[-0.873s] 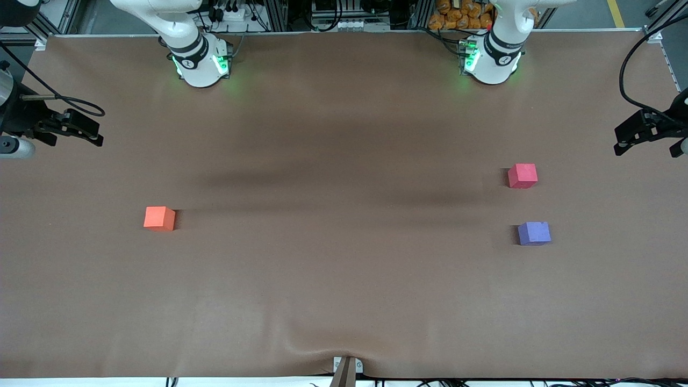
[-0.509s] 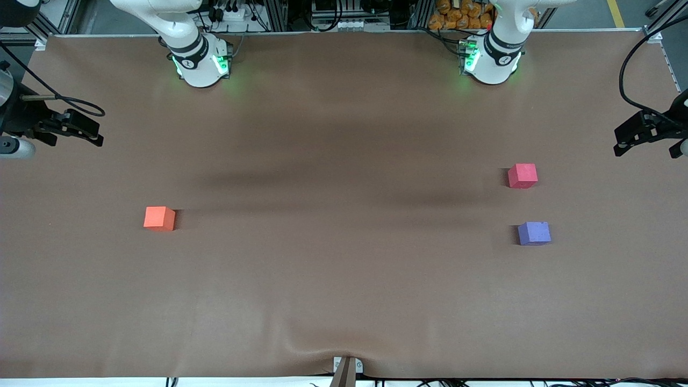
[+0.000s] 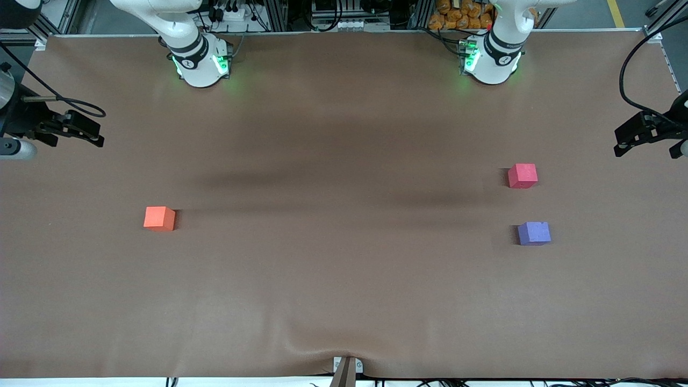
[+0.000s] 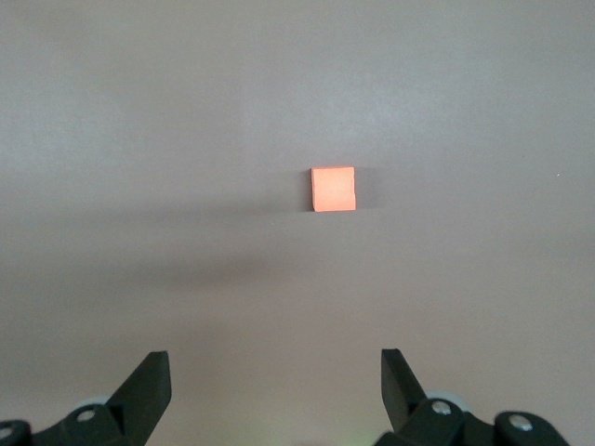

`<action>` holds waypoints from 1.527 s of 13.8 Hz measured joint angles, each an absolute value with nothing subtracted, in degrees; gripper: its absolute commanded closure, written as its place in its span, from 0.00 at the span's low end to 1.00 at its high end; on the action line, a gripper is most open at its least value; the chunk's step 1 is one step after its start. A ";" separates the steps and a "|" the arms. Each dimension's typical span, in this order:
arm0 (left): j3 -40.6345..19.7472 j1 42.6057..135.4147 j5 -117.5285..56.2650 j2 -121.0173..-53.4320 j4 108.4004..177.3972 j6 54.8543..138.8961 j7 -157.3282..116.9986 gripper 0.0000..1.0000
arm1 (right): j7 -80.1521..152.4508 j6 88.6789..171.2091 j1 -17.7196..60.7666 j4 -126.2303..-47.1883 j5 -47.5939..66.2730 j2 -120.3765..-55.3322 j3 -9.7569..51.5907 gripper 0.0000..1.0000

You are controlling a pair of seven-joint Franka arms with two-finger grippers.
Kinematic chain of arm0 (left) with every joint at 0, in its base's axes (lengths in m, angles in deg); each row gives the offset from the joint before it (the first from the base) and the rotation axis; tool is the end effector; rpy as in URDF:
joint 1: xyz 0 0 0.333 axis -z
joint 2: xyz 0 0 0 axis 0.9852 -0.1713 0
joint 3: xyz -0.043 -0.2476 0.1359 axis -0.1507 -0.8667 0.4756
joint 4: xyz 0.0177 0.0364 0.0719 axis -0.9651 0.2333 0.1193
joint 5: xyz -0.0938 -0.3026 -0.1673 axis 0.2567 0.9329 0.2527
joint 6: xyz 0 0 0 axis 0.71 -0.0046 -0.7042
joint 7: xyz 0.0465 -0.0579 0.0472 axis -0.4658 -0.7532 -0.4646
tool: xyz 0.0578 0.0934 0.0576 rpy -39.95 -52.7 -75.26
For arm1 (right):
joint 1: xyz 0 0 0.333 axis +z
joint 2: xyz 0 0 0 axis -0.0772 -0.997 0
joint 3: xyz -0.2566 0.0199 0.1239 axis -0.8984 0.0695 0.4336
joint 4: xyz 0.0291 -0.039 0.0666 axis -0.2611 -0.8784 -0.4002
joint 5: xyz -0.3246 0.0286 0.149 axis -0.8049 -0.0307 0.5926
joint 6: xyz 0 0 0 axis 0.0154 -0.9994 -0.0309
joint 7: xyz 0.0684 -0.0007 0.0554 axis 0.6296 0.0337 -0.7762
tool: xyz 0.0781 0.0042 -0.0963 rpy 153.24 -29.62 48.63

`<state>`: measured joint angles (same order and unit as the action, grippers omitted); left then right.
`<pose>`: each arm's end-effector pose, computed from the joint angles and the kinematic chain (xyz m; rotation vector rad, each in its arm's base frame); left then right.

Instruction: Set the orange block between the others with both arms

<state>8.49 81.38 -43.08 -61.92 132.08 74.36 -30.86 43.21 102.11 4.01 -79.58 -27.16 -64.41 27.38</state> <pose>0.5305 0.0018 0.5915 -3.0724 0.1315 -0.1407 0.5127 0.0063 0.5601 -3.1333 0.0391 0.1156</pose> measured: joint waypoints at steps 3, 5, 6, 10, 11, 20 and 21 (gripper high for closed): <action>8.48 81.39 -43.08 -61.96 132.08 74.36 -30.86 0.00 | 43.21 105.78 3.73 -80.75 -27.24 -69.28 27.14 0.00; 8.47 81.39 -43.08 -62.03 132.08 74.36 -30.86 0.00 | 42.34 110.27 2.74 -81.84 -27.41 -73.53 26.84 0.00; 8.47 81.39 -43.08 -62.05 132.08 74.36 -30.86 0.00 | 40.96 113.77 1.85 -83.11 -27.47 -75.42 26.70 0.00; 8.50 81.36 -43.08 -62.10 132.10 74.33 -30.86 0.00 | 34.42 129.18 -2.46 -91.24 -27.49 -80.77 26.35 0.00; 8.51 81.36 -43.08 -62.11 132.10 74.33 -30.86 0.00 | 32.92 131.67 -3.28 -93.01 -27.49 -81.70 26.33 0.00; 8.53 81.36 -43.07 -62.61 132.13 74.30 -30.86 0.00 | 30.49 146.90 -4.47 -99.42 -27.49 -87.95 27.03 0.00; 8.53 81.35 -43.07 -62.66 132.13 74.30 -30.86 0.00 | 30.51 150.50 -4.44 -101.66 -27.49 -88.00 27.13 0.00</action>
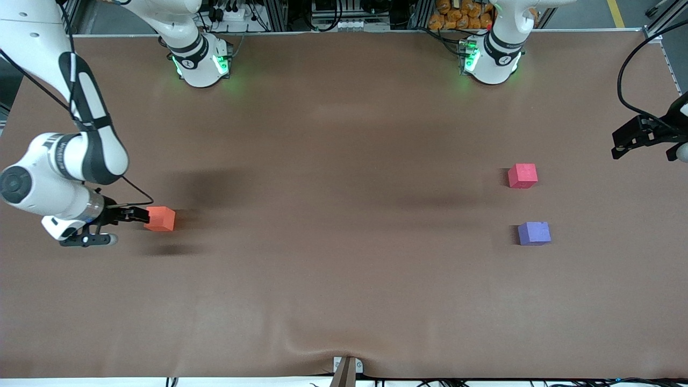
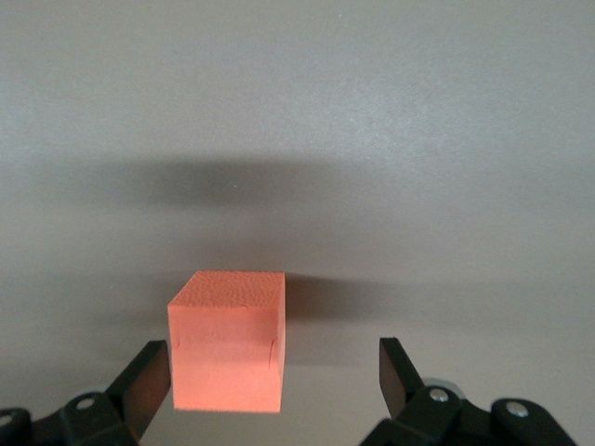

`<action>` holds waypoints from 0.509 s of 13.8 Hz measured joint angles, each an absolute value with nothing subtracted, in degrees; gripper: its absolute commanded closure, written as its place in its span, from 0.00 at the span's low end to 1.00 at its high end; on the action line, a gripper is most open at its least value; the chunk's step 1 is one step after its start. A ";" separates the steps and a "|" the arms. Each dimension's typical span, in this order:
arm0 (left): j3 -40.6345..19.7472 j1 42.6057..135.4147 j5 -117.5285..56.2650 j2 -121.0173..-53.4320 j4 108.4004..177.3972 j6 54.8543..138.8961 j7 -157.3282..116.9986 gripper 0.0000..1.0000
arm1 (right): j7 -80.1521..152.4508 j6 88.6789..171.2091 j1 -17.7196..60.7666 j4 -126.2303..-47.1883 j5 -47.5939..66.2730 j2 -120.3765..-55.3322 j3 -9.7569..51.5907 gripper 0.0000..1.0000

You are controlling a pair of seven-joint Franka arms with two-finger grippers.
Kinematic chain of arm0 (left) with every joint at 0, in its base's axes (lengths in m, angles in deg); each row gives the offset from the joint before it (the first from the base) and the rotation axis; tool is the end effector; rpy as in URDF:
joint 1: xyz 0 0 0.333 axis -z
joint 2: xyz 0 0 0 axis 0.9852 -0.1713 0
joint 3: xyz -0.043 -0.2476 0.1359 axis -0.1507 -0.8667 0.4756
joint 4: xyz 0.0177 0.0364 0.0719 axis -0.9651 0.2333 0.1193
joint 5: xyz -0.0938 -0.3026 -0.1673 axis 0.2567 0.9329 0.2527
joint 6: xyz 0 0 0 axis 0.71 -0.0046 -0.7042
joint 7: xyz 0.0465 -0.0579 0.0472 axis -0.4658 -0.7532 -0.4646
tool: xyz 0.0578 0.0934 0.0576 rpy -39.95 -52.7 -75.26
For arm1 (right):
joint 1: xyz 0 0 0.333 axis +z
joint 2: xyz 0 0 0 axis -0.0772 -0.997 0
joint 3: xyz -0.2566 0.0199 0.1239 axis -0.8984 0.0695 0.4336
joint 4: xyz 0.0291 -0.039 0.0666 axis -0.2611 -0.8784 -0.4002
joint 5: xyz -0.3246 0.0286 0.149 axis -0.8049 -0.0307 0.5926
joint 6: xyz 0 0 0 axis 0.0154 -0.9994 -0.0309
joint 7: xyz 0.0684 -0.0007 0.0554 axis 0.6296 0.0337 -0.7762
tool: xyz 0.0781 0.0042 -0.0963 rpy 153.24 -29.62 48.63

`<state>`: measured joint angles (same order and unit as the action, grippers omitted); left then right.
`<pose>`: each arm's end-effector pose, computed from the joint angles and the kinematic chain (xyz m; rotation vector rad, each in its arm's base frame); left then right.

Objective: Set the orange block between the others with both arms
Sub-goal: 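Lower the right gripper onto the orange cube and close on it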

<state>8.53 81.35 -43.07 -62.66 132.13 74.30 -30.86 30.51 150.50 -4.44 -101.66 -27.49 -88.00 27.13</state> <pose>0.5337 0.0023 0.5842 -3.0738 0.1302 -0.1178 0.5661 -0.0807 0.2342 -3.1299 -0.0664 0.0386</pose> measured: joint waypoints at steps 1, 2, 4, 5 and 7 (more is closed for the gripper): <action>8.53 81.36 -43.07 -62.75 132.13 74.29 -30.86 0.00 | 30.58 153.05 -4.43 -103.54 -27.49 -88.06 27.19 0.00; 8.53 81.36 -43.07 -62.89 132.14 74.29 -30.86 0.00 | 30.75 154.35 -4.37 -104.72 -27.49 -88.08 27.26 0.00; 8.52 81.36 -43.07 -63.13 132.14 74.29 -30.86 0.00 | 31.11 154.76 -3.78 -105.33 -27.46 -88.08 27.42 0.00; 8.52 81.36 -43.07 -63.24 132.14 74.29 -30.86 0.00 | 31.40 155.07 -3.37 -105.53 -27.46 -88.20 27.43 0.00; 8.52 81.36 -43.07 -63.27 132.14 74.29 -30.86 0.00 | 31.71 156.01 -3.20 -105.72 -27.41 -88.97 27.43 0.00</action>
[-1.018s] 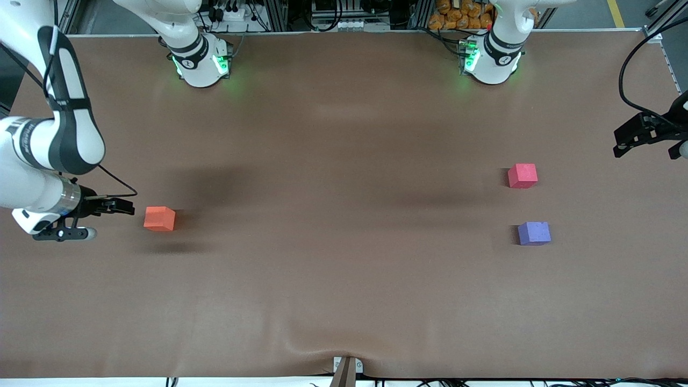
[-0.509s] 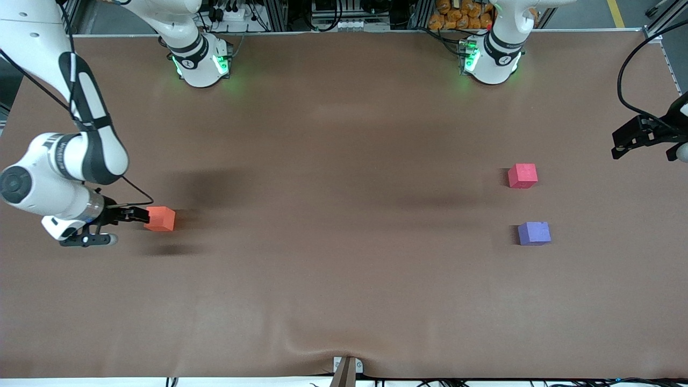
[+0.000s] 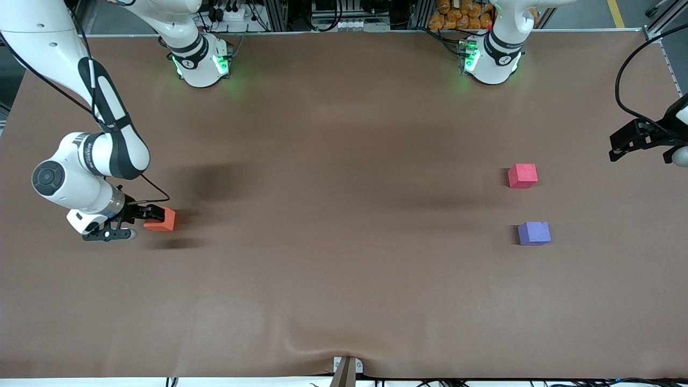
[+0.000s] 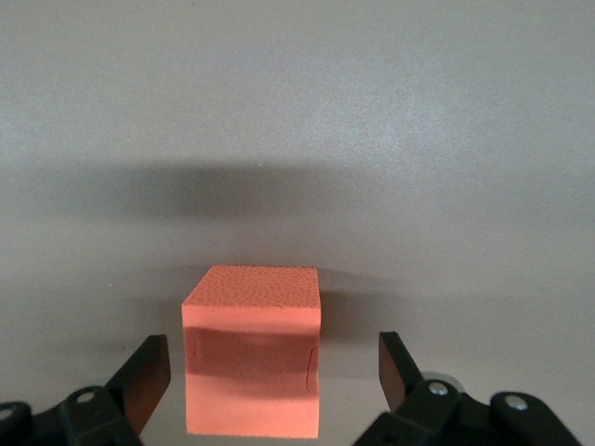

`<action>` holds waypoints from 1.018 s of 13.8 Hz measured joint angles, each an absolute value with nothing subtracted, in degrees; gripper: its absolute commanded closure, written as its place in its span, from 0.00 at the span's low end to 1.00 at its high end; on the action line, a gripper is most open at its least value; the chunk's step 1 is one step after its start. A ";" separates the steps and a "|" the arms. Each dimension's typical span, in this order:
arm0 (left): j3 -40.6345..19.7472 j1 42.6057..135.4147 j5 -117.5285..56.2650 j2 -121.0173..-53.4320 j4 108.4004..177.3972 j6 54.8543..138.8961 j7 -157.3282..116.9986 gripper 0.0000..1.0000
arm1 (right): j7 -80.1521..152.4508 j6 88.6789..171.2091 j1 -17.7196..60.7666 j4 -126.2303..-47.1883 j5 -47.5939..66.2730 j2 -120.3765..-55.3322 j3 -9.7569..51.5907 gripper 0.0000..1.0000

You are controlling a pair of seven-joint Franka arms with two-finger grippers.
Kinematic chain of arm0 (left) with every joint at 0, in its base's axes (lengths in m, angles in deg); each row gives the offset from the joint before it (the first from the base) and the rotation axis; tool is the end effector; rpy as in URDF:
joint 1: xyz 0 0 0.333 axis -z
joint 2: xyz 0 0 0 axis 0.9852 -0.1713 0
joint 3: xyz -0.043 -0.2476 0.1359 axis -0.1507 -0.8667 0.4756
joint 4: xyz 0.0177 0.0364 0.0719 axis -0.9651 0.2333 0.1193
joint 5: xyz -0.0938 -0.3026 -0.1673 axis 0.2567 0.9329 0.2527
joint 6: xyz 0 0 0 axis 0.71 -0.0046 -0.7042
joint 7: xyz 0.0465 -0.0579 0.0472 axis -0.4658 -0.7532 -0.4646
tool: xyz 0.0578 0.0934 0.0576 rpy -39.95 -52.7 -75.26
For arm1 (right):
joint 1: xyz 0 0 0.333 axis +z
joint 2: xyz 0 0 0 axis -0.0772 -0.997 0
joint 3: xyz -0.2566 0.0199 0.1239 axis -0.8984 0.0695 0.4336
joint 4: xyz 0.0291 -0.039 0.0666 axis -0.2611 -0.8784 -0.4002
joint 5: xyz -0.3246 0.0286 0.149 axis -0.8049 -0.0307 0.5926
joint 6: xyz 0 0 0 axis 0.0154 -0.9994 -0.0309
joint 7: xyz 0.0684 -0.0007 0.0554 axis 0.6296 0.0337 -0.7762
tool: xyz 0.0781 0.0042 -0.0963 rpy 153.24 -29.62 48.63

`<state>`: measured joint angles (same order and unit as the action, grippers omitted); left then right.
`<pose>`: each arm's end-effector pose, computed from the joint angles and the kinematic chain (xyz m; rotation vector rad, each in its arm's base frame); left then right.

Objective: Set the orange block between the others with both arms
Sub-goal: 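Lower the right gripper onto the orange cube and close on it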

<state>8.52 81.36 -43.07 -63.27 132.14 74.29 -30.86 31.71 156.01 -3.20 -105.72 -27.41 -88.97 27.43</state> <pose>0.5363 0.0021 0.5784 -3.0746 0.1313 -0.1009 0.5543 -0.0637 0.2064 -3.1285 -0.0728 0.0252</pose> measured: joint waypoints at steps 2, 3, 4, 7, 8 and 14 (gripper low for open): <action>8.53 81.35 -43.07 -63.27 132.14 74.29 -30.86 0.00 | 32.16 156.72 -3.21 -105.74 -27.30 -90.03 27.38 0.00; 8.53 81.35 -43.07 -63.27 132.14 74.29 -30.86 0.00 | 32.51 157.00 -3.20 -105.75 -27.28 -90.52 27.38 0.00; 8.53 81.33 -43.07 -63.27 132.14 74.29 -30.86 0.00 | 32.77 157.40 -3.20 -105.75 -27.28 -90.91 27.40 0.00; 8.62 81.18 -43.07 -63.37 132.16 74.26 -30.86 0.00 | 33.01 158.14 -3.05 -105.74 -27.27 -91.53 27.46 0.96; 8.62 81.16 -43.07 -63.45 132.18 74.26 -30.86 0.00 | 33.12 158.14 -2.85 -105.74 -27.25 -91.56 27.49 1.00; 8.61 81.16 -42.97 -63.88 132.20 74.26 -30.86 0.00 | 33.59 154.05 -0.93 -103.27 -27.20 -90.67 30.99 1.00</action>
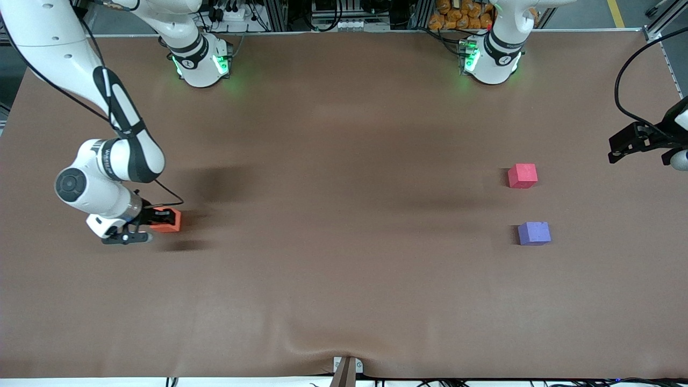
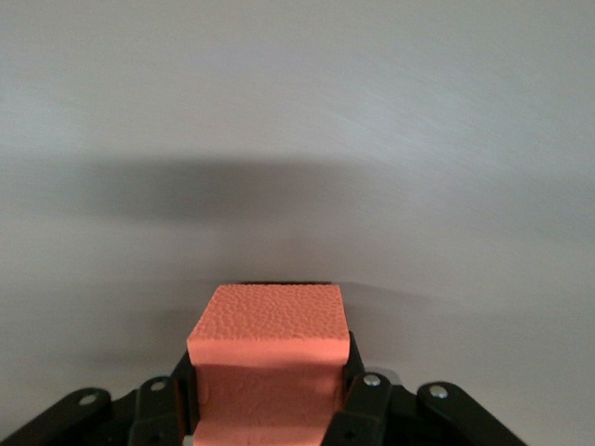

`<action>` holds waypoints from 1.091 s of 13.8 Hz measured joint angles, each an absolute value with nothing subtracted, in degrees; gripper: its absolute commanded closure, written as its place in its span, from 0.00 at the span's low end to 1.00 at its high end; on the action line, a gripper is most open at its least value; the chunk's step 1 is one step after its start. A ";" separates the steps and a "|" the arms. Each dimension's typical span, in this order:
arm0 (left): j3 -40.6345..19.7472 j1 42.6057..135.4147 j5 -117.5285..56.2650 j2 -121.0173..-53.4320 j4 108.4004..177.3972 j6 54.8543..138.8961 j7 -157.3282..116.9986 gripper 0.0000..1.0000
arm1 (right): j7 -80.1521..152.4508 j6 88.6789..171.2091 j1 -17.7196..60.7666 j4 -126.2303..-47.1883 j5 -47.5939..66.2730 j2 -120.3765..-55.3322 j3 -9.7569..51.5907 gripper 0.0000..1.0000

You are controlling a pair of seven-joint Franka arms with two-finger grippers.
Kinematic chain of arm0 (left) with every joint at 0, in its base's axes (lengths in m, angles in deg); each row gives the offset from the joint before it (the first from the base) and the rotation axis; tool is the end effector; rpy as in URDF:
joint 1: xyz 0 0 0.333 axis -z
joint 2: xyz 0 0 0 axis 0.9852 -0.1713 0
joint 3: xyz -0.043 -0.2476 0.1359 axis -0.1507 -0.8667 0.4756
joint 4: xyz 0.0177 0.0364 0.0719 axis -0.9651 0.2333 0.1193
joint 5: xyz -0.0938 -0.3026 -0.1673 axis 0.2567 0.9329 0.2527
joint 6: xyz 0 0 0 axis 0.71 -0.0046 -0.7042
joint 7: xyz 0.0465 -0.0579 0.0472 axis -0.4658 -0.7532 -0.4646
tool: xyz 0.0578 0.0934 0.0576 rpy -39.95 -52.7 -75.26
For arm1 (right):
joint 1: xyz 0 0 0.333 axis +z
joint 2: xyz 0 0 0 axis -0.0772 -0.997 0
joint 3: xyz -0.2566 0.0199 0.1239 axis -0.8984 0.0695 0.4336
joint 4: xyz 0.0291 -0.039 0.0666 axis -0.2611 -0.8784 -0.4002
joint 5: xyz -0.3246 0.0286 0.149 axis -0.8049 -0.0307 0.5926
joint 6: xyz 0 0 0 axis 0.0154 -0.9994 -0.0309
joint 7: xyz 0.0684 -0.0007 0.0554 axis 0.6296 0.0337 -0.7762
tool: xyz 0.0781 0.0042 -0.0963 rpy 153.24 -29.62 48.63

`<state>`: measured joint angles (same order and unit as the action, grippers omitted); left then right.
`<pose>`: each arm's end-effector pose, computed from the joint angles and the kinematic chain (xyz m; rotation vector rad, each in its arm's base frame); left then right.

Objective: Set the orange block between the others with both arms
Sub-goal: 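Carry the orange cube toward the table middle with the right gripper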

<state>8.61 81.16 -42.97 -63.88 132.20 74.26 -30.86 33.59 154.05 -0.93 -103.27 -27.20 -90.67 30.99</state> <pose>0.5387 0.0045 0.5721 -3.0773 0.1240 -0.0820 0.5650 -0.0072 0.2032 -3.0938 -0.1651 0.0534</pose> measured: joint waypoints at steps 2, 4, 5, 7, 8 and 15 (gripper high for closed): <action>8.58 81.17 -42.96 -63.97 132.20 74.26 -30.86 0.00 | 33.65 145.97 1.23 -97.49 -27.16 -89.45 34.11 1.00; 8.57 81.16 -42.96 -64.08 132.20 74.26 -30.86 0.00 | 33.83 139.89 4.74 -91.12 -25.96 -88.68 35.52 1.00; 8.58 81.16 -42.96 -64.10 132.20 74.26 -30.86 0.00 | 34.29 138.82 6.95 -89.01 -24.03 -88.62 35.71 1.00; 8.59 81.14 -42.96 -64.11 132.20 74.26 -30.86 0.00 | 38.08 138.56 11.72 -87.05 -19.90 -89.14 35.80 1.00; 8.59 81.14 -42.96 -64.12 132.19 74.26 -30.86 0.00 | 41.72 138.59 14.56 -86.26 -19.40 -89.80 35.85 1.00; 8.40 81.19 -42.96 -64.30 132.21 74.26 -31.13 0.00 | 64.54 143.96 32.35 -82.44 -20.37 -96.80 35.59 1.00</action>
<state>8.40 81.19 -42.96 -64.30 132.21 74.26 -31.13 64.54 143.96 32.35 -82.44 -20.37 -96.80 35.59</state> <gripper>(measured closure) 0.000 0.467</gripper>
